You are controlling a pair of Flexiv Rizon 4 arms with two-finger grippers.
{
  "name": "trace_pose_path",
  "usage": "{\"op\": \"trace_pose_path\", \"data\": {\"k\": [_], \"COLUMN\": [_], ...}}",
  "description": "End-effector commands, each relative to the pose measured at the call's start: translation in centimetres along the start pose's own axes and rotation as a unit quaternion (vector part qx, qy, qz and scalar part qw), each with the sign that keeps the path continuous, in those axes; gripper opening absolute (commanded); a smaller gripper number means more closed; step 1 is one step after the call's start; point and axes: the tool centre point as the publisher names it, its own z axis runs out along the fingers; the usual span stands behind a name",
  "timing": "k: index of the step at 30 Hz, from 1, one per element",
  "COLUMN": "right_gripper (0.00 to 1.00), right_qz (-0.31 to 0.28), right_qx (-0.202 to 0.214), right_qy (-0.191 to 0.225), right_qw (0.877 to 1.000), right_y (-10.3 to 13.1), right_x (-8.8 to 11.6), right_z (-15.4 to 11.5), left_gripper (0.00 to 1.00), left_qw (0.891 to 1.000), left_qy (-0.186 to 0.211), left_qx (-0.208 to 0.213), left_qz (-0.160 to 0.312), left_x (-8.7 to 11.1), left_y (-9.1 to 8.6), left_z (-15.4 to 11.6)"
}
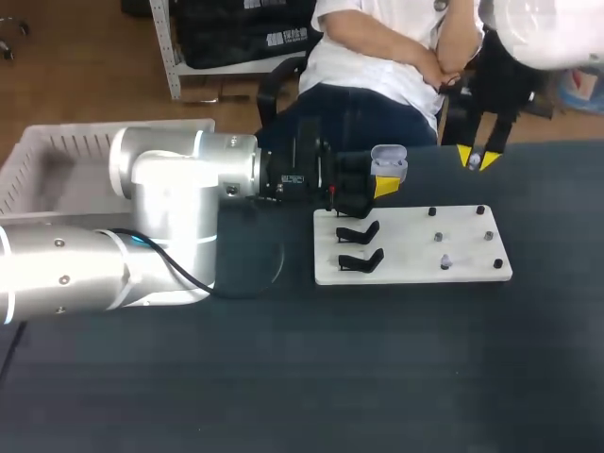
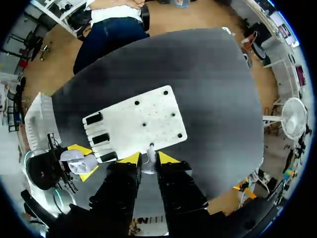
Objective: Pick up each earbud case from the left stands, insert the matching earbuds, close the lid, and place the case in the box.
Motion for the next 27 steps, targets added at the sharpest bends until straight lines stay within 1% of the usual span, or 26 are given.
{"op": "trace_pose_path", "data": {"k": [1, 13, 17, 18, 20, 22, 24, 27], "right_gripper": [0.00, 0.00, 0.00, 0.00, 0.00, 0.00, 0.00, 0.00], "right_qz": [0.079, 0.079, 0.083, 0.082, 0.077, 0.077, 0.073, 0.064], "right_qx": [-0.018, -0.018, 0.009, 0.008, 0.026, 0.016, 0.020, 0.023], "right_qy": [-0.005, -0.005, -0.002, -0.004, -0.014, -0.013, -0.027, -0.035], "right_qw": [0.997, 0.997, 0.996, 0.997, 0.997, 0.997, 0.997, 0.997], "right_y": [-0.6, -0.6, 0.4, 0.8, 1.6, 2.2, 2.8, 3.6], "right_x": [0.6, 0.6, 0.9, 1.2, 1.7, 2.2, 2.6, 3.1], "right_z": [0.0, 0.0, -0.5, -0.8, -1.2, -1.6, -1.8, -1.9], "left_gripper": [0.00, 0.00, 0.00, 0.00, 0.00, 0.00, 0.00, 0.00], "left_qw": [1.000, 1.000, 1.000, 1.000, 1.000, 1.000, 1.000, 1.000], "left_qy": [-0.003, -0.003, -0.003, -0.003, -0.003, -0.003, -0.003, -0.003], "left_qx": [-0.004, -0.004, -0.004, -0.004, -0.004, -0.004, -0.004, -0.004], "left_qz": [0.002, 0.002, 0.002, 0.002, 0.002, 0.002, 0.002, 0.002], "left_x": [0.1, 0.1, 0.1, 0.1, 0.1, 0.1, 0.1, 0.1], "left_y": [-0.2, -0.2, -0.2, -0.2, -0.2, -0.2, -0.2, -0.2], "left_z": [0.0, 0.0, 0.0, 0.0, 0.0, 0.0, 0.0, 0.0]}}
